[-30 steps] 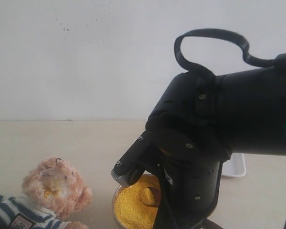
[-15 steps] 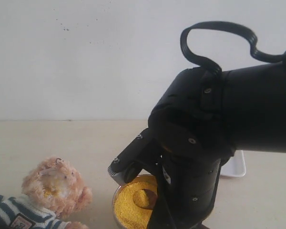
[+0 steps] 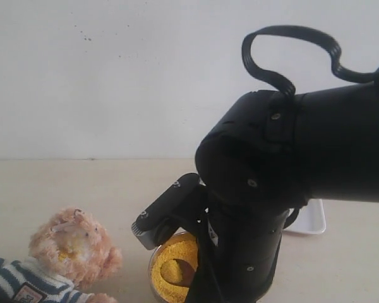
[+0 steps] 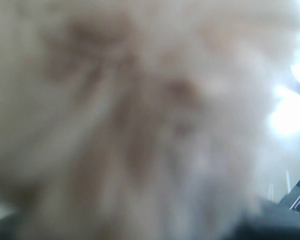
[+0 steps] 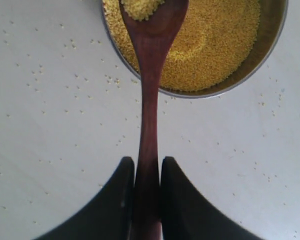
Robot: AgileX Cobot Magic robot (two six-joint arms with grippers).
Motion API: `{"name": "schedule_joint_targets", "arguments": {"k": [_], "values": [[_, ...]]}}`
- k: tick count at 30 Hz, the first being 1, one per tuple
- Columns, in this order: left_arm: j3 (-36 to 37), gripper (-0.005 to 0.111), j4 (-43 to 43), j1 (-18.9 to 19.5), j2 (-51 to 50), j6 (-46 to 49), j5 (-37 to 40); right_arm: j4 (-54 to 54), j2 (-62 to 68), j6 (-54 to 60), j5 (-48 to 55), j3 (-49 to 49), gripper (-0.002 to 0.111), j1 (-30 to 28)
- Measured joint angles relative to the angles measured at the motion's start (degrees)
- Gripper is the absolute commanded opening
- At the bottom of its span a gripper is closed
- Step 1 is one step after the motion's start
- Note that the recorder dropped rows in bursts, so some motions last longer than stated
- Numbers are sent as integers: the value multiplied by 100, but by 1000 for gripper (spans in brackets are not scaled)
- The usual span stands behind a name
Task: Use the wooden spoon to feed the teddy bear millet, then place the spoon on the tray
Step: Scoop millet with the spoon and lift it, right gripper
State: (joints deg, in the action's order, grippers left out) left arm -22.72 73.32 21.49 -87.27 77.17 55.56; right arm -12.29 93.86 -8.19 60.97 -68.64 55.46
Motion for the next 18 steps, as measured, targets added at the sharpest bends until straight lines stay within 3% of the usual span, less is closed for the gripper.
{"name": "schedule_joint_targets", "arguments": {"k": [18], "values": [[0,4,0,0,0,0,0,142,-269,-365,-692,0,3,-35]]}}
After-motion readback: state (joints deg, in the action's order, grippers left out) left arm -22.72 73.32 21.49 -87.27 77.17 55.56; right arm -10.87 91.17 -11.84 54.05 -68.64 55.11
